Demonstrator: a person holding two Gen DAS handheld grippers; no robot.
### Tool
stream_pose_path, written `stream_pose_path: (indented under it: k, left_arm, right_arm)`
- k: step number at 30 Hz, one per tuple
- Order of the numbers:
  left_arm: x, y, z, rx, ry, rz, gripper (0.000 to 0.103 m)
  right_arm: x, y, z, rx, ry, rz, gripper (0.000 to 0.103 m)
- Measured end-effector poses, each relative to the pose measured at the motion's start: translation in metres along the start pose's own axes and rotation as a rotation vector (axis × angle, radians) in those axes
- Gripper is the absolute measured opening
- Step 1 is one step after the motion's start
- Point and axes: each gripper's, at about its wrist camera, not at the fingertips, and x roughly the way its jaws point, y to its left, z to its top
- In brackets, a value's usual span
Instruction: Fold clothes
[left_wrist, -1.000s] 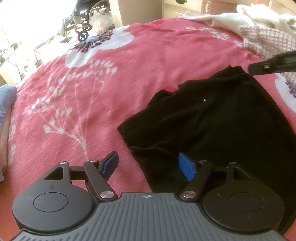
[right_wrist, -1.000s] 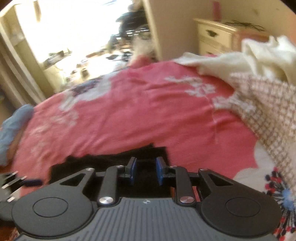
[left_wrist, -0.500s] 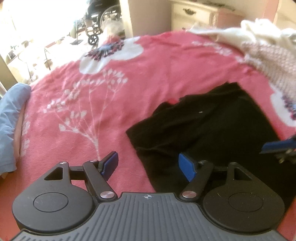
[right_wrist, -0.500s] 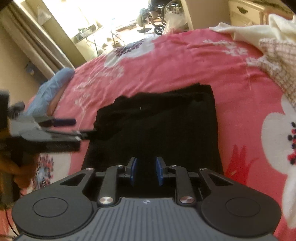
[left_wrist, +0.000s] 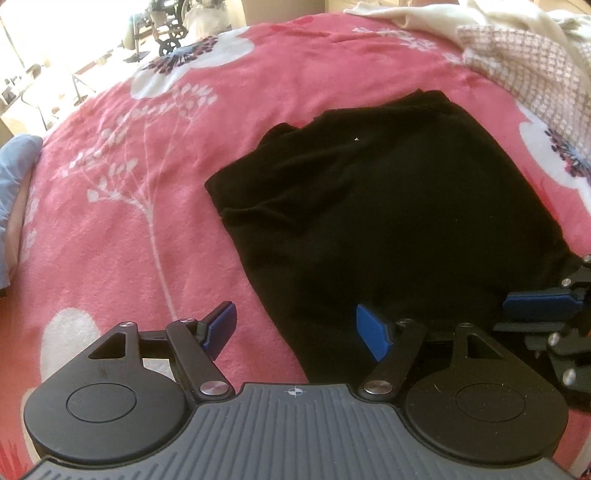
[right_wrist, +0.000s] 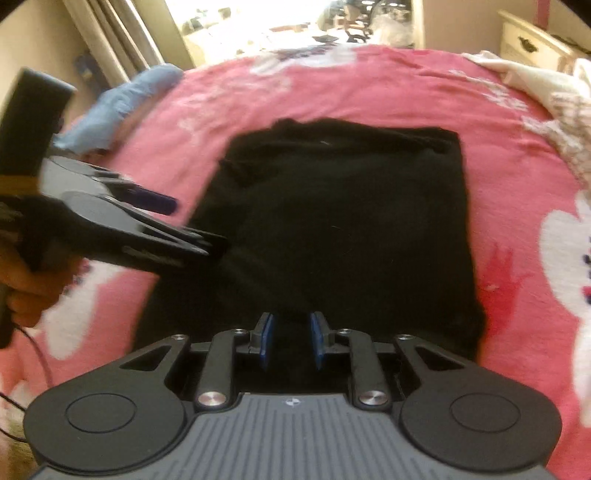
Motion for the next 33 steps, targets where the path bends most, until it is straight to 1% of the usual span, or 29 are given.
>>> stream_pose_path:
  k: [2, 3, 5, 6, 8, 9, 13, 17, 20, 23, 29, 33]
  left_arm:
    - [0.000, 0.000, -0.001, -0.001, -0.002, 0.001, 0.073]
    - [0.000, -0.001, -0.001, 0.000, -0.004, 0.002, 0.073]
    - [0.000, -0.001, -0.003, 0.002, -0.006, 0.005, 0.073]
    - [0.000, -0.002, -0.003, 0.004, -0.007, 0.006, 0.073]
    - [0.000, -0.002, -0.003, 0.007, -0.009, 0.007, 0.073]
    - [0.000, -0.002, -0.003, 0.007, -0.009, 0.007, 0.073]
    - [-0.001, -0.002, -0.003, 0.008, -0.011, 0.011, 0.074]
    - [-0.001, -0.002, -0.003, 0.009, -0.013, 0.013, 0.076]
    - [-0.001, -0.002, -0.003, 0.009, -0.014, 0.014, 0.076]
    - [0.000, -0.002, -0.003, 0.009, -0.015, 0.015, 0.077]
    - [0.000, -0.002, -0.004, 0.009, -0.016, 0.018, 0.078]
    - [0.000, -0.002, -0.004, 0.010, -0.018, 0.018, 0.078]
  right_arm:
    - [-0.007, -0.010, 0.002, 0.019, -0.025, -0.058, 0.020]
    - [-0.011, -0.013, 0.003, 0.020, -0.036, -0.104, 0.021]
    - [-0.018, -0.020, 0.005, 0.030, -0.051, -0.166, 0.024]
    - [-0.021, -0.023, 0.005, 0.046, -0.057, -0.158, 0.024]
    - [-0.026, -0.021, 0.005, 0.071, -0.072, -0.094, 0.024]
    - [-0.028, -0.016, 0.004, 0.063, -0.077, -0.063, 0.024]
    - [-0.026, 0.016, 0.002, -0.029, -0.078, 0.038, 0.024]
    - [-0.018, 0.045, -0.003, -0.118, -0.058, 0.108, 0.024]
    - [-0.009, 0.057, -0.011, -0.153, -0.028, 0.129, 0.024]
    - [0.001, 0.066, -0.022, -0.182, 0.014, 0.126, 0.024]
    - [-0.003, 0.070, -0.027, -0.179, 0.016, 0.135, 0.024]
    - [-0.012, 0.073, -0.023, -0.181, -0.024, 0.151, 0.024]
